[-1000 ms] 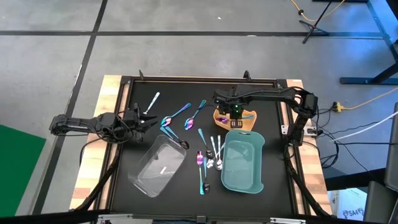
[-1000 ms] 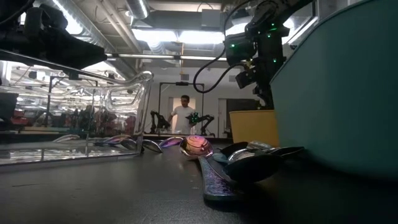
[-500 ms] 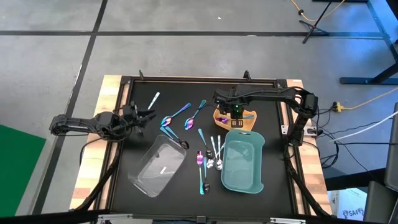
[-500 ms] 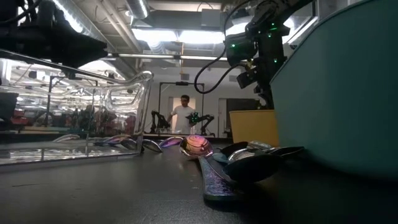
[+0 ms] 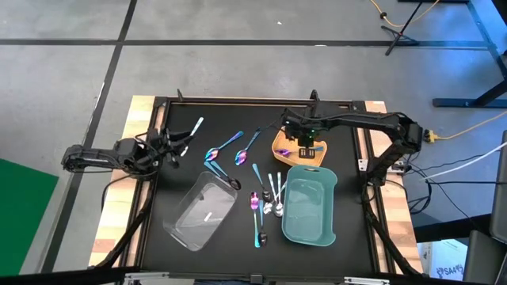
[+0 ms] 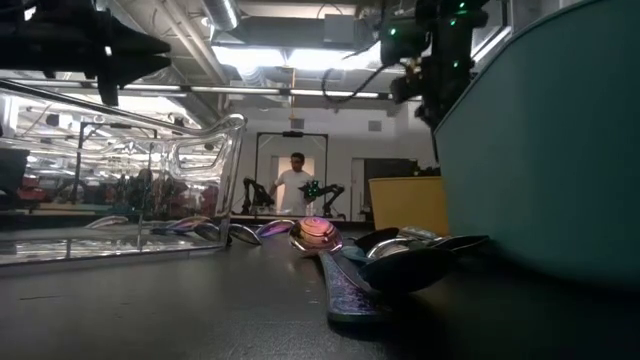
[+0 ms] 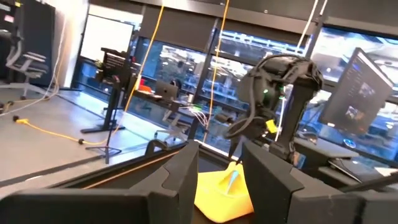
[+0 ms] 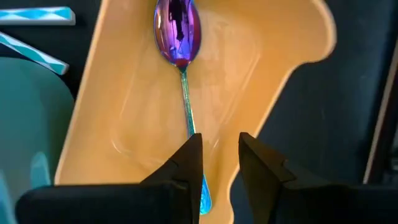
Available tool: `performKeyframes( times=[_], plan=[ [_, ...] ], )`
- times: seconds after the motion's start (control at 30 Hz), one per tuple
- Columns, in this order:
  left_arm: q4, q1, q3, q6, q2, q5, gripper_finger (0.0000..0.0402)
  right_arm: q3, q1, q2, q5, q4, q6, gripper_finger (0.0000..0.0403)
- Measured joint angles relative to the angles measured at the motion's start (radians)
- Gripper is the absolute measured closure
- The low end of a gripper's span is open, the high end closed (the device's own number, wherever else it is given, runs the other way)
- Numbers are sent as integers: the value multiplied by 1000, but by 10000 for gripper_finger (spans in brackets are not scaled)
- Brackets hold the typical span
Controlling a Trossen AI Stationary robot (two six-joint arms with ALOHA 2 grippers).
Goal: Sort silverware by color (type)
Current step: Put the white patterned spoon into the transparent bin
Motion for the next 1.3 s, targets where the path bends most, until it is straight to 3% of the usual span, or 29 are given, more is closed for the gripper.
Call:
performKeyframes(
  times=[0.57,0.73,1.0,1.3],
  plan=[
    [-18,0,216,-44,286,-122,283,0,0,-176,-3,52,19,313],
    [-119,41,327,-59,391,-120,283,0,1,-184,-3,54,19,313],
    [-351,198,532,-103,585,41,283,0,1,-184,-3,91,19,313],
    [-597,433,682,-174,805,276,283,0,1,-184,-3,97,19,313]
  ],
)
